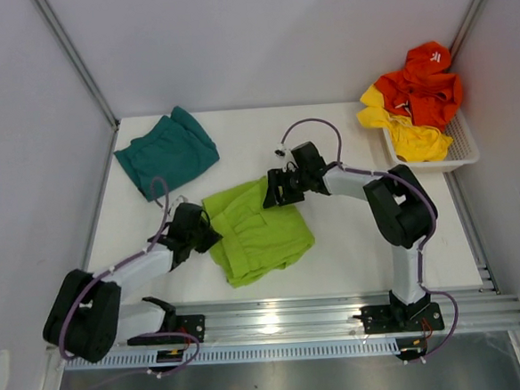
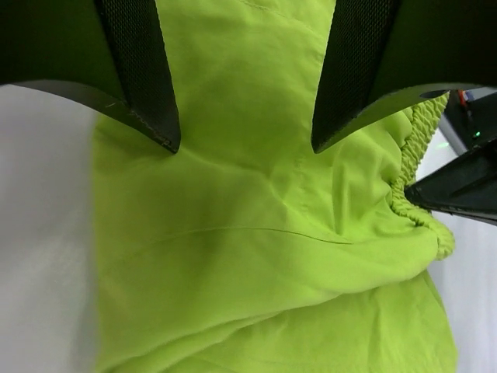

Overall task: Fold and stack the shorts
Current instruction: Fold the shorts

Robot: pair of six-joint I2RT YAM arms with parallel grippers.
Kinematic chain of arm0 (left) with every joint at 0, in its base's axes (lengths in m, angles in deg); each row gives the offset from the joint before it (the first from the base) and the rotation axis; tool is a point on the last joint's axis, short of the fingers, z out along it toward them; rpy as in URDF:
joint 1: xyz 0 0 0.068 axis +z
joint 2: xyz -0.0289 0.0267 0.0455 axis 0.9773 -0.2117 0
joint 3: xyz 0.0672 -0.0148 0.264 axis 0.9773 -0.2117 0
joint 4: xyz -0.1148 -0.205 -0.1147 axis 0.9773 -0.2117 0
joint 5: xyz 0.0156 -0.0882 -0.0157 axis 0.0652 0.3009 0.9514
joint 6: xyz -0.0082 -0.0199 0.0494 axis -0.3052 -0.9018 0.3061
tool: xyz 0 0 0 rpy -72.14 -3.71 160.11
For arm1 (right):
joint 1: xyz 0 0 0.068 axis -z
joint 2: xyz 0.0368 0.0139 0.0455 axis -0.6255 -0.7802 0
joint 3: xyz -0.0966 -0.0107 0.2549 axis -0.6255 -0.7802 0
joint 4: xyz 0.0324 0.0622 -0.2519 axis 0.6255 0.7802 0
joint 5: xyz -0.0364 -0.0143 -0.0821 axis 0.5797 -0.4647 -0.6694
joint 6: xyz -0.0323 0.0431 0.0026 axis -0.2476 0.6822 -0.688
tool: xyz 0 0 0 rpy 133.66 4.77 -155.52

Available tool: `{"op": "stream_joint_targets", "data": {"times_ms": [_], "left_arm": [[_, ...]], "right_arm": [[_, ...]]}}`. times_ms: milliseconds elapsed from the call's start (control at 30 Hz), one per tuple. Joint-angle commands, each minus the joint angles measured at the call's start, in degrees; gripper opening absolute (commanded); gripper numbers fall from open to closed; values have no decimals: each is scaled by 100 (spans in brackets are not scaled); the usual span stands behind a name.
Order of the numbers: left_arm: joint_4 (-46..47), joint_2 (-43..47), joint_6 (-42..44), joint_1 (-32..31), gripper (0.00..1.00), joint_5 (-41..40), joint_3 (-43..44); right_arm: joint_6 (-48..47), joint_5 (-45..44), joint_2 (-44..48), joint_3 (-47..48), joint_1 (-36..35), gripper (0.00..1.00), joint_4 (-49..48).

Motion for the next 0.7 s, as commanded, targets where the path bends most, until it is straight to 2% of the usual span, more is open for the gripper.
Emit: {"op": "stream_joint_targets", "data": {"times_ms": [0, 167, 200, 367, 467, 533, 633, 667], "left_arm": [[706, -942, 379, -27, 0, -74, 442], [1033, -1841, 904, -27, 0, 41, 1076], [981, -1973, 1081, -27, 0, 41, 1547], [787, -3001, 2266, -27, 0, 94, 2929], [716, -3766, 2594, -35, 0, 304, 3844], [821, -4117, 2655, -36, 0, 874, 4459], [753, -4549, 2752, -97, 0, 1149, 5074], [699, -4524, 2778, -106, 3, 1105, 5163]], "right_arm": [[-2, -369, 342, -239, -13, 70, 250], [24, -1035, 676, -564, -83, 62, 505], [41, -1221, 825, -643, -136, 62, 619], [331, -2564, 1423, -1320, -882, 61, 865], [778, -2970, 1827, -1742, -1558, 62, 910], [1139, -3261, 1995, -1848, -2136, 64, 936], [1290, -3604, 2178, -1673, -2429, 73, 1164], [1263, -3596, 2284, -1629, -2421, 77, 1252]]}}
